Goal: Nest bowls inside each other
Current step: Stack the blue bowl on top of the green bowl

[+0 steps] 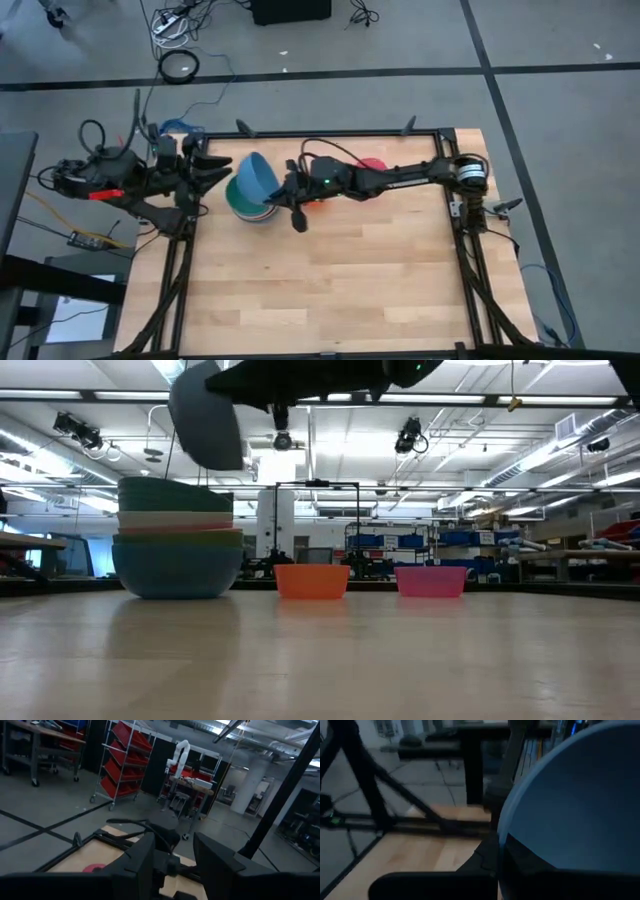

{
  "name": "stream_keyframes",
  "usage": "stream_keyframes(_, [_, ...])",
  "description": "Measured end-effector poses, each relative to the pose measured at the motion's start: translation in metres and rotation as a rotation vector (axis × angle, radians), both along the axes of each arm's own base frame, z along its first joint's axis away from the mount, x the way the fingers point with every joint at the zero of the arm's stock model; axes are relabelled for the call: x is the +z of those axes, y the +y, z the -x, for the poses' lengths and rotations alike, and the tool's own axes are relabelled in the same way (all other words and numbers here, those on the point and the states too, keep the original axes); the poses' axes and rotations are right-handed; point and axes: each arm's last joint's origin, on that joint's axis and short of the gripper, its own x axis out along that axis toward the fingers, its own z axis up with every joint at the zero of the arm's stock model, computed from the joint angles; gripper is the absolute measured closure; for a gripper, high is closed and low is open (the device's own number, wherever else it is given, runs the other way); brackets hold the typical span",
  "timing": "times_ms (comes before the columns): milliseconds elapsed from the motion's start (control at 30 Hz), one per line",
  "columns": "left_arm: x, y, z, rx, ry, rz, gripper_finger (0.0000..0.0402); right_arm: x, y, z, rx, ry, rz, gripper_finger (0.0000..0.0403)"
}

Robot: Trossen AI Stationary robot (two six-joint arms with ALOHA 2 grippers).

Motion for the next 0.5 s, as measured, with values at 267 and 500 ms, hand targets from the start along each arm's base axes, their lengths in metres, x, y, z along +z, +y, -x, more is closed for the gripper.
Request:
stream_keyframes(267, [-0.001,0.000,0.000,0.010,0.006,-0.001,0.0257,-0.033,-0.006,-0.012,-0.001,0.069,-0.043,0.0403])
stream_keyframes(500, [-0.001,0.000,0.000,0.012,0.013,-0.001,0.0257,-0.051,-0.007,-0.019,-0.026,0.096,-0.029,0.0396])
